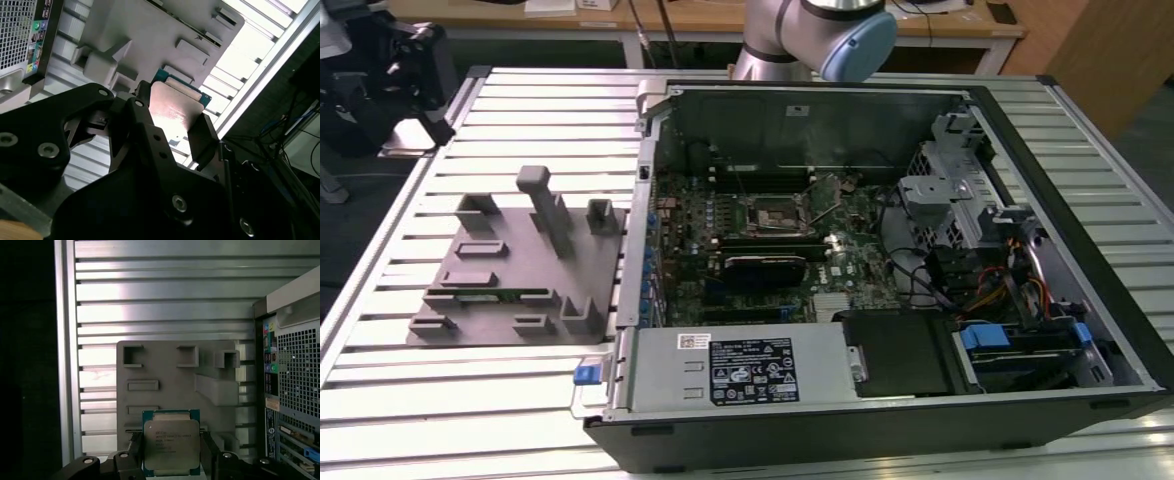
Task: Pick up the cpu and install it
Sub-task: 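Pick up the cpu and move it towards the insertion slot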
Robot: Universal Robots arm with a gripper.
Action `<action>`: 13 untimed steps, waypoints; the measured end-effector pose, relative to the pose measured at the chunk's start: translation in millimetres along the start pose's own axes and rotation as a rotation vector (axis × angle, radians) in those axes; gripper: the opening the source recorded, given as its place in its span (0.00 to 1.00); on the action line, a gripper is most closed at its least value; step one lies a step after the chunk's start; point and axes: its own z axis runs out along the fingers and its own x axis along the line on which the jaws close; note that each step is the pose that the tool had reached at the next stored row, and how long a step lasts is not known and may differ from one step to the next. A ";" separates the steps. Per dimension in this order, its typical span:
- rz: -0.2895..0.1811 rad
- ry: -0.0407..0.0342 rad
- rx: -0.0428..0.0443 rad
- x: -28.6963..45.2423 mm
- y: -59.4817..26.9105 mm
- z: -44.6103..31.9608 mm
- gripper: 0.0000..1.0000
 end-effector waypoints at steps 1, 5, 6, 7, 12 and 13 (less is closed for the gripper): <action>0.000 0.0001 0.0001 -1.8 0.1 0.0 0.55; 0.000 0.0000 0.0000 -9.3 0.5 0.4 0.55; 0.000 0.0000 0.0000 -11.2 0.6 0.5 0.55; 0.000 0.0000 0.0000 -13.2 0.7 0.5 0.55; 0.000 -0.0001 0.0000 -23.5 1.2 0.9 0.55; 0.000 0.0000 0.0000 -25.7 1.3 1.0 0.55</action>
